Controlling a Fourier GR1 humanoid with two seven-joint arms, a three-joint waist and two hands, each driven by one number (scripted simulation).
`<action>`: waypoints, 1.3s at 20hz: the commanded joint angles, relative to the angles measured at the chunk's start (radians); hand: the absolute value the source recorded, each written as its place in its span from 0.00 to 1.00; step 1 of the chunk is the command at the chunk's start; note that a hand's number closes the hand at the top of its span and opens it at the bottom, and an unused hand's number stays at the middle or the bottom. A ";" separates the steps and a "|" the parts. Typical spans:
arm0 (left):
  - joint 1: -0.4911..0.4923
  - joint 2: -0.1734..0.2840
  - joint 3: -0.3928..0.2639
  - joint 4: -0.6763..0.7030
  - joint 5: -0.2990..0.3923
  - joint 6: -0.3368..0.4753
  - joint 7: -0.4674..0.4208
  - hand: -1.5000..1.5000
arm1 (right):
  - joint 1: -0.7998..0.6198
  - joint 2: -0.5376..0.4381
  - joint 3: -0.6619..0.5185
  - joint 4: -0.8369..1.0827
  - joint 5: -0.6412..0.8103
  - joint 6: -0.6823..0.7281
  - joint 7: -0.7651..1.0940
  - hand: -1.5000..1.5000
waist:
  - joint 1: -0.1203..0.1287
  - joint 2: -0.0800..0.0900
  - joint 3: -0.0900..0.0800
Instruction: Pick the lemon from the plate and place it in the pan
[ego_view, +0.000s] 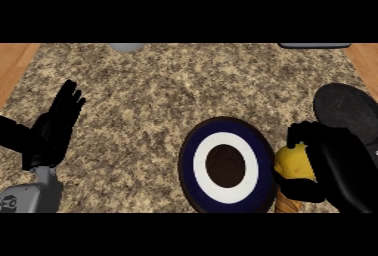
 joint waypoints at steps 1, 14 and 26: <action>0.046 0.030 0.033 -0.038 0.038 -0.052 -0.009 0.50 | 0.008 -0.034 -0.103 -0.138 -0.034 0.064 0.003 1.00 | 0.013 0.003 0.001; -0.034 -0.004 0.010 -0.009 -0.018 -0.004 0.021 0.50 | -0.162 -0.070 -0.535 0.182 -0.264 0.037 -0.157 1.00 | 0.017 0.006 0.001; -0.003 -0.041 -0.021 -0.011 -0.023 -0.024 -0.016 0.50 | -0.323 -0.213 -0.740 0.973 -0.330 -0.273 -0.667 1.00 | 0.036 0.012 0.003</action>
